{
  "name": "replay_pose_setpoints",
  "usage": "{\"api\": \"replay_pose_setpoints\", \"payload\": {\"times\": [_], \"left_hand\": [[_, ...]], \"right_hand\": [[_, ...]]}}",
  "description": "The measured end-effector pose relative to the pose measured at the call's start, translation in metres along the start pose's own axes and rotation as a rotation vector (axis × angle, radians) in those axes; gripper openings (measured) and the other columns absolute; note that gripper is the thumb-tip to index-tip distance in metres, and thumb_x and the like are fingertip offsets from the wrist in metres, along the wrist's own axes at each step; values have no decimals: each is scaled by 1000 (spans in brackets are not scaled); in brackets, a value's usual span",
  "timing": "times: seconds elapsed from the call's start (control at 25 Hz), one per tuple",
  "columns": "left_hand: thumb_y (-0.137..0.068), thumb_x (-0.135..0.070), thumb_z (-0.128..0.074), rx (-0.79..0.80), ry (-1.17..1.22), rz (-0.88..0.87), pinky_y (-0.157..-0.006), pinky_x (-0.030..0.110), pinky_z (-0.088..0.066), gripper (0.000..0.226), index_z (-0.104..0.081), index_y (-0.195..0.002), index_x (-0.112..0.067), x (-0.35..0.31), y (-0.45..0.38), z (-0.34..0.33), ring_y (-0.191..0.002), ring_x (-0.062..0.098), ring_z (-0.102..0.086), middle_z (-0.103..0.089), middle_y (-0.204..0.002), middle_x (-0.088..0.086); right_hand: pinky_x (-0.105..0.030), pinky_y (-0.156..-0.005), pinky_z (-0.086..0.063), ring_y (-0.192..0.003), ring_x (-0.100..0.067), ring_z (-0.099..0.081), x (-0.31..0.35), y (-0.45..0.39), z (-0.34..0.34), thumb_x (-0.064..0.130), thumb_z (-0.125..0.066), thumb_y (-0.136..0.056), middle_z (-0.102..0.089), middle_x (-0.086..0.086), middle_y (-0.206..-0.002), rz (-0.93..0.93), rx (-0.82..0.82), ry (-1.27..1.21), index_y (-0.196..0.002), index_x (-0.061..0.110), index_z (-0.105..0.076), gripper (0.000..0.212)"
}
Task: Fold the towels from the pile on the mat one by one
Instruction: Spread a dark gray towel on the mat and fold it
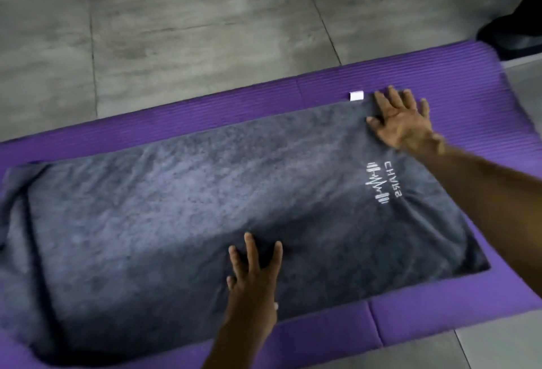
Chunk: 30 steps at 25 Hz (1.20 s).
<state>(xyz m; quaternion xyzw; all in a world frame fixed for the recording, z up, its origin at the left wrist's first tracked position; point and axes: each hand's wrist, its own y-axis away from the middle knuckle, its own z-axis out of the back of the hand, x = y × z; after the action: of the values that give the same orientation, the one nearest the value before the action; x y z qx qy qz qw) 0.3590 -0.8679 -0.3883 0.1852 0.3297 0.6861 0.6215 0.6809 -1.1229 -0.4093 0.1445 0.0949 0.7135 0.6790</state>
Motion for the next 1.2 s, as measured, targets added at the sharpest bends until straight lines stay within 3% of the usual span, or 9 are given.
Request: {"api": "replay_pose_setpoints", "payload": {"times": [0.16, 0.44, 0.52, 0.6, 0.72, 0.84, 0.96, 1.08, 1.2], "left_hand": [[-89, -27, -65, 22, 10, -2, -111, 55, -32, 102, 17, -148, -41, 5, 0, 2, -141, 50, 21, 41, -150, 16], [-85, -7, -60, 30, 162, -40, -108, 65, -28, 87, -11, -153, -34, 16, 11, 14, -142, 49, 16, 27, -157, 15], [-85, -9, -60, 16, 290, -158, -111, 56, -31, 69, -36, -147, -27, 45, 13, 24, -148, 38, -3, 2, -163, 11], [-88, -16, -63, -94, 417, -248, -110, 40, -37, 43, -59, -131, -19, 90, 14, 39, -137, 25, -41, -43, -149, 9], [-87, -16, -63, -493, 738, 74, -98, 35, -49, 26, -72, -111, -14, 195, 28, 43, -107, 22, -66, -71, -114, 8], [-86, -19, -57, -958, 813, 692, -89, 43, -51, 25, -68, -107, -11, 304, 61, 12, -100, 37, -65, -69, -105, 19], [-89, -25, -57, -760, 835, 1077, -95, 45, -41, 37, -58, -119, -3, 378, 80, -27, -116, 43, -50, -57, -121, 24], [-78, -30, -67, -744, 1088, 1060, -91, 36, -47, 27, -63, -92, -7, 408, 77, -40, -105, 29, -63, -66, -102, 20], [-79, 1, -69, -918, 1420, 891, -72, 24, -52, 29, -54, -61, -16, 414, 72, -33, -50, -8, -57, -62, -53, -6]], "right_hand": [[-54, -118, -19, -149, -34, -18, 36, 148, -65, 48, -30, -99, -20, -10, -162, 241, -247, -86, -155, 20, -24, 63], [-70, -112, -15, -147, -44, -12, -44, 198, -110, 57, -20, -98, -12, -15, -163, 266, -63, 139, -156, 29, -12, 66], [-77, -104, -21, -143, -55, -12, -49, 198, -122, 58, -14, -100, -12, -21, -161, 419, -15, 231, -156, 31, -8, 62], [-75, -104, -24, -141, -54, -20, -33, 196, -111, 66, -11, -94, -16, -20, -160, 320, -66, 209, -155, 25, -14, 73], [-64, -111, -26, -139, -44, -33, 44, 221, -94, 65, -18, -90, -33, -17, -155, 280, -87, 134, -144, 15, -43, 78], [-54, -109, -31, -135, -37, -41, 119, 262, -110, 57, -17, -100, -35, -14, -156, 753, -78, 96, -137, 15, -52, 66], [-33, -115, -19, -145, -11, -26, 174, 277, -103, 53, -20, -101, -38, 3, -154, 1084, -102, 66, -137, 30, -49, 51], [-21, -108, -28, -122, -10, -52, 237, 280, -80, 57, -22, -100, -59, 5, -136, 1151, -15, 73, -113, 24, -72, 61], [-29, -92, -52, -107, -17, -67, 290, 266, -73, 56, -25, -98, -63, 4, -132, 1175, 112, 180, -116, 24, -70, 58]]}}
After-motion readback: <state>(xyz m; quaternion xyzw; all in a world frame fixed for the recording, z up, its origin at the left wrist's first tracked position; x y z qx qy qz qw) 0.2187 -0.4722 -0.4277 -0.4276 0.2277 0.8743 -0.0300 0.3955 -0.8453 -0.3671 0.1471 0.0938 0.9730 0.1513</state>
